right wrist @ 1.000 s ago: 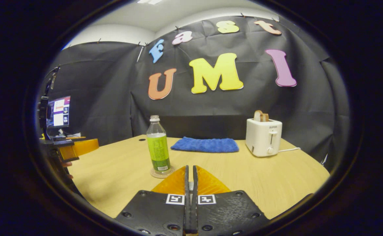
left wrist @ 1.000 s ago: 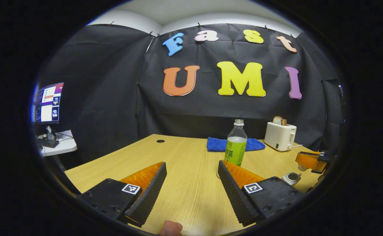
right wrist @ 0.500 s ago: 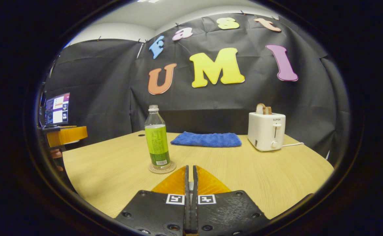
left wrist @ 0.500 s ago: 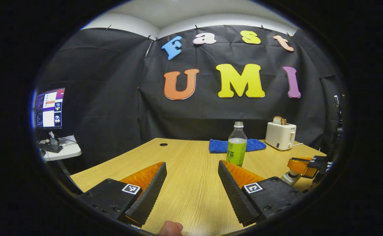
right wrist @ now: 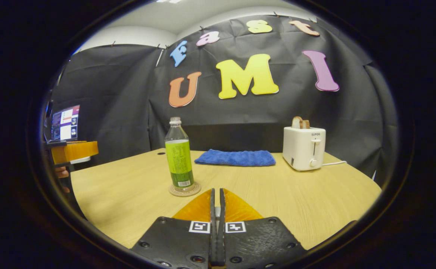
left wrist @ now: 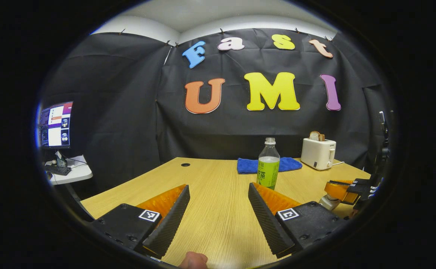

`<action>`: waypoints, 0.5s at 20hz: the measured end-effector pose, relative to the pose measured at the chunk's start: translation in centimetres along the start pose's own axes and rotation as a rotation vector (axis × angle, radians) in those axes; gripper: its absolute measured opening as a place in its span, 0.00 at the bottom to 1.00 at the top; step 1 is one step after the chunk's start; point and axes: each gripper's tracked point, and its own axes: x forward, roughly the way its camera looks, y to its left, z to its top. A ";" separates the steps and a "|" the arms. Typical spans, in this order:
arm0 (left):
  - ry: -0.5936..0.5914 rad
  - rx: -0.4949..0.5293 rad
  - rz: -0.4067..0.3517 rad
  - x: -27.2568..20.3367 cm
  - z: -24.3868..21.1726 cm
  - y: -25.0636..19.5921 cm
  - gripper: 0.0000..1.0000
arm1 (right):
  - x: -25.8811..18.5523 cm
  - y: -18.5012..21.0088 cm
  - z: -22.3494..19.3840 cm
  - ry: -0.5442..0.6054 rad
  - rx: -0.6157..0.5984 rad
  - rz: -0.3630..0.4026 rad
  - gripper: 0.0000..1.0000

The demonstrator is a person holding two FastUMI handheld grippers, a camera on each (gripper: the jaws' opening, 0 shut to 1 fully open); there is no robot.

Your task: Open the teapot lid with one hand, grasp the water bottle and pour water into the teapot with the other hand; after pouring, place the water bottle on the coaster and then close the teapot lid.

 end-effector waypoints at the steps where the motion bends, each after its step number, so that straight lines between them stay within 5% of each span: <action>1: 0.000 -0.002 -0.001 0.0 0.0 -0.1 0.98 | 0.0 0.0 0.0 -0.003 0.000 -0.001 0.00; 10: 0.003 -0.001 -0.008 -0.2 -0.1 -0.4 0.98 | 0.1 0.0 -0.7 0.001 -0.001 -0.021 0.01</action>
